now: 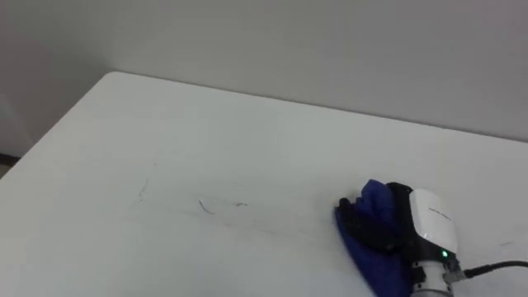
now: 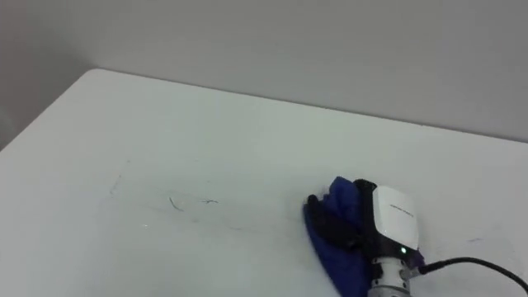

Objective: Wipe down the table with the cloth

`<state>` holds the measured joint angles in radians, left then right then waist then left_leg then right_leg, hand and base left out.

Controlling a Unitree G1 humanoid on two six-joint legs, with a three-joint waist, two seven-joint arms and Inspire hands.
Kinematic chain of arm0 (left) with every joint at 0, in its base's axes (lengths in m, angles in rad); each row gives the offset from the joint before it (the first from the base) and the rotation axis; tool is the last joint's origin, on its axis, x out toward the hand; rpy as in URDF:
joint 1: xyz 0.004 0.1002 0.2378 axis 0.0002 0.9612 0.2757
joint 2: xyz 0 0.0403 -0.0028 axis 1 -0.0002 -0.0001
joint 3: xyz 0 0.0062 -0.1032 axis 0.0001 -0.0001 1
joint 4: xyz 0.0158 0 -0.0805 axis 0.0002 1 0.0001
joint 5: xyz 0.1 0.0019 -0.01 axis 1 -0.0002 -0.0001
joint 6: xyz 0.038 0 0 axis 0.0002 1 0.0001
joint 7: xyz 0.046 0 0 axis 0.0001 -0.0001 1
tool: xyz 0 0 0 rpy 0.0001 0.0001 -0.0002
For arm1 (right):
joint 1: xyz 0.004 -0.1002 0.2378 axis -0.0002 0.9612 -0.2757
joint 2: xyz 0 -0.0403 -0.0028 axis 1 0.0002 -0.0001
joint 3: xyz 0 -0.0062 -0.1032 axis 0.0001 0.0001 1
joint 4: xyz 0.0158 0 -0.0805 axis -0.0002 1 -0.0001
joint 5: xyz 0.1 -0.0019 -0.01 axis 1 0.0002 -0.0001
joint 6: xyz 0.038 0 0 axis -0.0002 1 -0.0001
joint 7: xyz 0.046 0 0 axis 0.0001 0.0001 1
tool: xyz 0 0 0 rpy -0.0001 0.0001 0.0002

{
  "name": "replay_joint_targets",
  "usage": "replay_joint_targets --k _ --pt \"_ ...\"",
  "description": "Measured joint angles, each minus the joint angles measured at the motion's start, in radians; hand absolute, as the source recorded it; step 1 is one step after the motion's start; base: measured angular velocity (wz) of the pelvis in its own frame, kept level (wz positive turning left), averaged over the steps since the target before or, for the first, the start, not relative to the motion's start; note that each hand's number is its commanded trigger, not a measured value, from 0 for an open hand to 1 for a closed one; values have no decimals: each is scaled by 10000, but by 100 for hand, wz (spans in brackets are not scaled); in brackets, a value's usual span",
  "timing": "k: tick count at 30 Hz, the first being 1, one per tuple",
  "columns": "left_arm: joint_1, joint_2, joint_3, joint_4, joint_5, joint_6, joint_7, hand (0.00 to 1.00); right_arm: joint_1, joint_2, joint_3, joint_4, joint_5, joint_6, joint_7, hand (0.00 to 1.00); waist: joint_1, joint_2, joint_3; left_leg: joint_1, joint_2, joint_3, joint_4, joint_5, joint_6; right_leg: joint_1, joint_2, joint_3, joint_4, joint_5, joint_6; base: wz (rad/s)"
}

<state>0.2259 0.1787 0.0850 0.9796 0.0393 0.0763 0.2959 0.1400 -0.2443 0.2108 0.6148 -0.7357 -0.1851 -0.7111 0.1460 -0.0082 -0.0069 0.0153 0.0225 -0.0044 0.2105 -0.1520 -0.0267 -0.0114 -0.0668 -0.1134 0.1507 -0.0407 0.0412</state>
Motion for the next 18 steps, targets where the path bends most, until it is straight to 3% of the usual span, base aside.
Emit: replay_joint_targets --k 7,12,18 --pt "-6 -38 -118 -110 -335 -374 78 0 9 42 3 41 -148 -156 -75 0 -160 51 -32 126 -47 4 -17 -14 52 31 -38 42 1 -4 37 -1" --pt "9 -66 -114 -164 -1306 -586 42 0 42 104 -227 -624 -91 -185 754 0 -304 105 -61 311 -49 127 -160 18 41 28 -13 209 36 17 62 -11" --pt "103 -91 -83 -151 -1660 -1189 -386 0 912 111 -573 -2254 419 -438 1899 0 -401 -74 -22 376 -48 346 -266 17 43 -31 39 504 89 33 83 -14"
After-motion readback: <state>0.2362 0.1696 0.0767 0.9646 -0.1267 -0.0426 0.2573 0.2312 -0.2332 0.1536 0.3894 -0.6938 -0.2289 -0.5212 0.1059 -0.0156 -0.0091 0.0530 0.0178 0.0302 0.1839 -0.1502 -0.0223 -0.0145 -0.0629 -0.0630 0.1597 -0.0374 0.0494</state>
